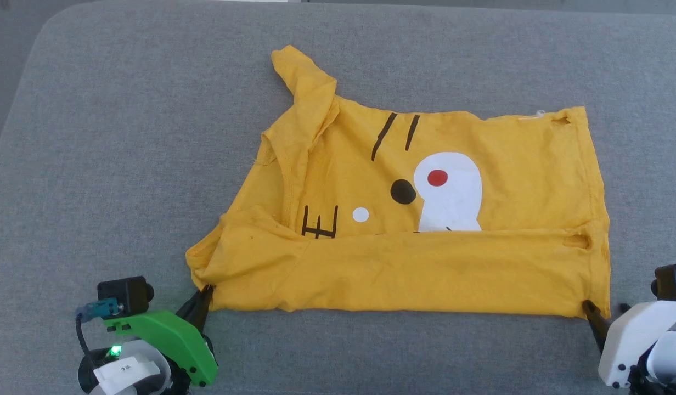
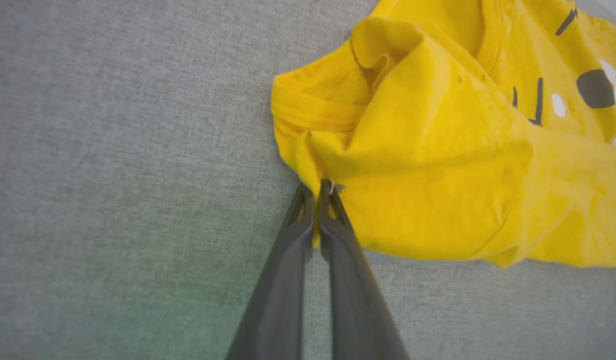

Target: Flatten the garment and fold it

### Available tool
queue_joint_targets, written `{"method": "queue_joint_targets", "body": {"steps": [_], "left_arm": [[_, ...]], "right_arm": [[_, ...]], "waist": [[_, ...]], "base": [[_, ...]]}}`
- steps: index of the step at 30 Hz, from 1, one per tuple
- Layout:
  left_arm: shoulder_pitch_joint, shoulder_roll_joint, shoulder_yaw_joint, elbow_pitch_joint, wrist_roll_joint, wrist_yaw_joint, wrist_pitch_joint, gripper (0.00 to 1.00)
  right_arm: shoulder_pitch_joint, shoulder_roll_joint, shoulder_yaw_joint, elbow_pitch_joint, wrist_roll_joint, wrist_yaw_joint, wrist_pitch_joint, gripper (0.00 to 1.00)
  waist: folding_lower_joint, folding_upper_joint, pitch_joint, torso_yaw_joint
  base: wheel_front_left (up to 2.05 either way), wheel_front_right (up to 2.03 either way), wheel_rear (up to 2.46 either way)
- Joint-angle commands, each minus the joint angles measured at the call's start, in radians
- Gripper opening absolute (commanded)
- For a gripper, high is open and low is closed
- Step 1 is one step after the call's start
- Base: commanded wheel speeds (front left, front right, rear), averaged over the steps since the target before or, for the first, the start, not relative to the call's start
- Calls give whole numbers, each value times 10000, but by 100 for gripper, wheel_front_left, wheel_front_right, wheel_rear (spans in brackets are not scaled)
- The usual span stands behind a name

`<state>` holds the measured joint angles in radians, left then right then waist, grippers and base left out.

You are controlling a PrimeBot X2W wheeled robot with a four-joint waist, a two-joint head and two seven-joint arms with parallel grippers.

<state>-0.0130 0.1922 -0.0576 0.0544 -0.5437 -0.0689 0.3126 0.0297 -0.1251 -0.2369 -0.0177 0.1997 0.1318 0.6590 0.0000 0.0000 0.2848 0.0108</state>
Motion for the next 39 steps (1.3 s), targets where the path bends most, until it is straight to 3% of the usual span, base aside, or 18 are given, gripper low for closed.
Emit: {"method": "queue_joint_targets", "body": {"steps": [1,13,28,39], "left_arm": [[-182,55,24,-35,-79,67,21,0],[71,-97,366,-283,-857,17,-94,0],[1999,29,685,-1826,-1477,586,884,0],[2011,-170,334,-1200,-1688,589,1183,0]], "right_arm": [[-114,128,140,259,53,-11,-64,0],[-471,273,-365,143,303,-11,-970,0],[952,522,-1093,-1627,525,-11,-547,0],[1521,711,-1045,-1250,487,-11,-385,0]], "waist": [[0,0,36,-21],[0,0,-287,-47],[0,0,-1079,-159],[0,0,-1052,-108]], "base": [[0,0,0],[0,0,0],[0,0,0],[0,0,0]]}}
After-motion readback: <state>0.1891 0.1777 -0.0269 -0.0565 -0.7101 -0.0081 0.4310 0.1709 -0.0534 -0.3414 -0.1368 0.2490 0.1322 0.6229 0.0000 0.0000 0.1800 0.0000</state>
